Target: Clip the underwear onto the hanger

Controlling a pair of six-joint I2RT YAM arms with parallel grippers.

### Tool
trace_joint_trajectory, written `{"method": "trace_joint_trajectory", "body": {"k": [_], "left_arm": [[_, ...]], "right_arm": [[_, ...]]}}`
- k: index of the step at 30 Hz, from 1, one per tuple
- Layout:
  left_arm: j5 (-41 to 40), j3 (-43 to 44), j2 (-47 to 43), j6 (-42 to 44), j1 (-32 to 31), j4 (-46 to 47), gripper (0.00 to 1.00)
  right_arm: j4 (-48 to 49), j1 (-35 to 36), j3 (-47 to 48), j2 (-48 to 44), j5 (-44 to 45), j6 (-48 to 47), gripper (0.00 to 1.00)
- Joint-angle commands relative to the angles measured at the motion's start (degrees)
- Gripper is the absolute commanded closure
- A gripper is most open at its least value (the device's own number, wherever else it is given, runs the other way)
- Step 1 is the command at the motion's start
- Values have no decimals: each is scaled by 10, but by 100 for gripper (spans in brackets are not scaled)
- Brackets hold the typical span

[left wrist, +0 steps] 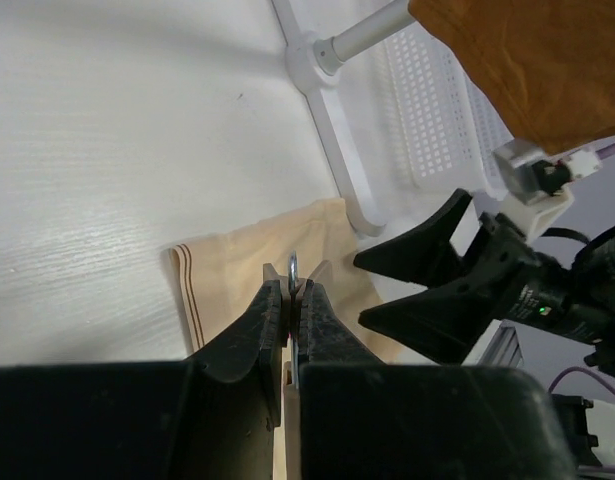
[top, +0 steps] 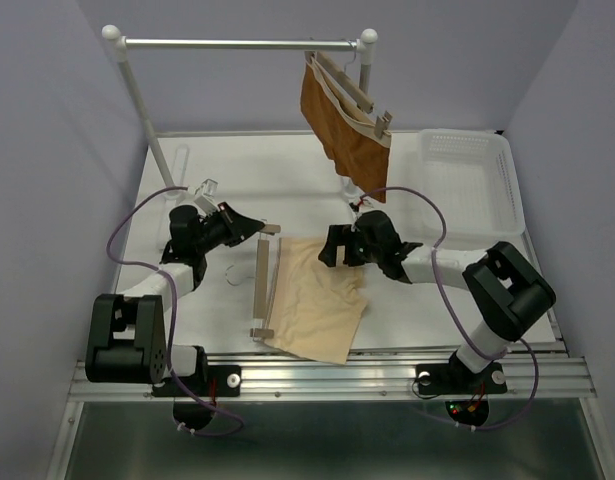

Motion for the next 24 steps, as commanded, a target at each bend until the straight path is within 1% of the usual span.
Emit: {"method": "trace_joint_trajectory", "body": {"k": [1,3,7,8,9,11,12,15,18,21,24], "left_arm": [[32,35,8,35,5,17,100],[32,38,13,42,6,15,100],[40,48,21,53,7,12,100],[43,49,25,55,7,11,100],[43,50,26,57,7,10,100],[46,51,31,57,7,10,100],[48,52,34,59,7,10,100],[51,55,39,60,7,10,100],[54,56,42,65,7,10,100],[57,58,45,69,7,10,100],[61,61,52,70,7,10,100]], "right_arm": [[-17,-3,80,-41,-100,-162,0],[-20,-3,101,-35,-118,-193,0],[-46,-3,161,18,-145,-274,0],[-48,-3,187,45,-148,-285,0],[-69,-3,205,59,-169,-331,0],[-90,-3,234,96,-175,-356,0],[-99,-3,262,107,-189,-389,0],[-110,2,302,147,-205,-435,0],[-145,2,344,194,-215,-461,0],[-149,2,387,229,-219,-475,1],[-149,2,403,248,-228,-487,1]]}}
